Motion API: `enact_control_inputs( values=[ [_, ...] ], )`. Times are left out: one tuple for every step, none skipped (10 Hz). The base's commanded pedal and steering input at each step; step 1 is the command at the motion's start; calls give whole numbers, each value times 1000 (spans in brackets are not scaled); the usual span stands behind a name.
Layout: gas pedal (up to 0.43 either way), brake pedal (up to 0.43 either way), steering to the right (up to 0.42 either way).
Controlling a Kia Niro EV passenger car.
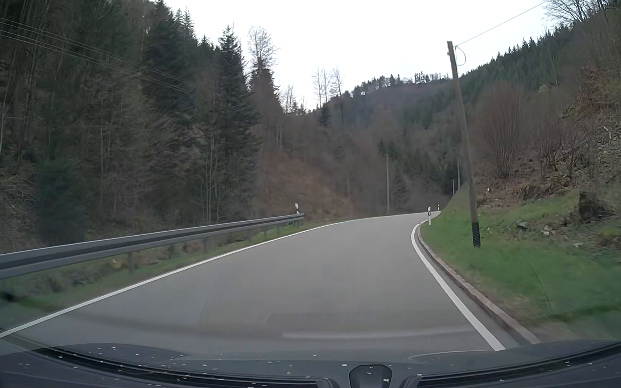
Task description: Follow the waypoints while adhering to traffic rules and regulations
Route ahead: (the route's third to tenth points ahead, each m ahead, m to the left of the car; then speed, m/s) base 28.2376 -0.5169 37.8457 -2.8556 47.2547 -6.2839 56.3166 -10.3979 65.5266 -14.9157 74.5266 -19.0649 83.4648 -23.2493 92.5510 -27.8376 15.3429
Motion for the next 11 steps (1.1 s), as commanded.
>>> enact_control_inputs(
  values=[
    [0,0,39],
    [0,0,41],
    [0,0,44],
    [0,0,44],
    [0,0,43],
    [0,0,43],
    [0,0,43],
    [0,0,43],
    [0,0,44],
    [0,0,45],
    [0,0,45]
  ],
)
